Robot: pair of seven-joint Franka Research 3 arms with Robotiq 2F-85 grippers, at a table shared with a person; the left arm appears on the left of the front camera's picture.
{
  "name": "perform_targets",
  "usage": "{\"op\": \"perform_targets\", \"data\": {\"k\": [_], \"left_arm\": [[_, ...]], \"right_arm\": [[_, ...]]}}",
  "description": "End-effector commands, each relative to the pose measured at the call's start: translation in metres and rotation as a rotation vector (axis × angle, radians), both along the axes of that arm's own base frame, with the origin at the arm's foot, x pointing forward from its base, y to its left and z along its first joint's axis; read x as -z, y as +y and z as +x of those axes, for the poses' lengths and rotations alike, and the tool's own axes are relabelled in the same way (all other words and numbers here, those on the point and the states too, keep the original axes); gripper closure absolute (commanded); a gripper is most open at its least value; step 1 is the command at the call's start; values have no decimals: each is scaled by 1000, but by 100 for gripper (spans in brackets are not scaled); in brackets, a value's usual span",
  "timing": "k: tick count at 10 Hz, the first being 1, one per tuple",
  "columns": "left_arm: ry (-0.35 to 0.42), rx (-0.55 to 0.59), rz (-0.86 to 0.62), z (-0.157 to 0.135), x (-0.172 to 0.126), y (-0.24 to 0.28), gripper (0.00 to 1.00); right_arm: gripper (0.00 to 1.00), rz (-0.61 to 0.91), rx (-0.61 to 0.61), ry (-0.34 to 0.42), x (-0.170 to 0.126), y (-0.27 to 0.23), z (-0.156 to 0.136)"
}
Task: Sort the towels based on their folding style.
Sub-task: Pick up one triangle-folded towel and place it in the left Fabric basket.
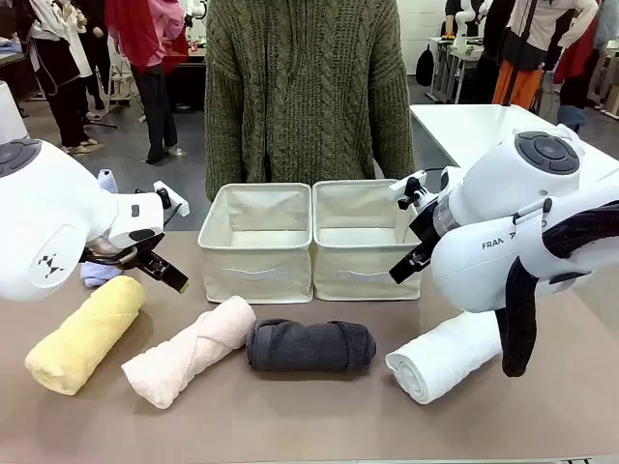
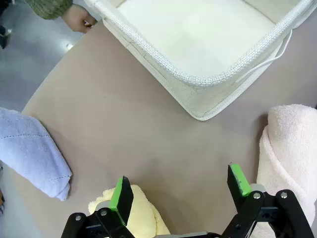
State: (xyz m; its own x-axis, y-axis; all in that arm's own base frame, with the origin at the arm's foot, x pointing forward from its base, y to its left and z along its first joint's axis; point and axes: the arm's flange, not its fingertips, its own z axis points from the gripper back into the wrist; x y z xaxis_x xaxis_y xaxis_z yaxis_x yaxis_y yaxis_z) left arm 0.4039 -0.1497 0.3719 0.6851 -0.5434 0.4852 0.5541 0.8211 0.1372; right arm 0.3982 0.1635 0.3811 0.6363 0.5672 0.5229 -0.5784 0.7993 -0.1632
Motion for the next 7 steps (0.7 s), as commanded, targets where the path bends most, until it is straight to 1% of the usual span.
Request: {"op": "perform_targets", "data": {"k": [1, 7], "left_arm": [[0, 0, 0, 0, 0, 0, 0], [0, 0, 0, 0, 0, 0, 0]], "right_arm": [[0, 1, 0, -3, -1, 0, 0], [0, 1, 0, -3, -1, 0, 0]]}}
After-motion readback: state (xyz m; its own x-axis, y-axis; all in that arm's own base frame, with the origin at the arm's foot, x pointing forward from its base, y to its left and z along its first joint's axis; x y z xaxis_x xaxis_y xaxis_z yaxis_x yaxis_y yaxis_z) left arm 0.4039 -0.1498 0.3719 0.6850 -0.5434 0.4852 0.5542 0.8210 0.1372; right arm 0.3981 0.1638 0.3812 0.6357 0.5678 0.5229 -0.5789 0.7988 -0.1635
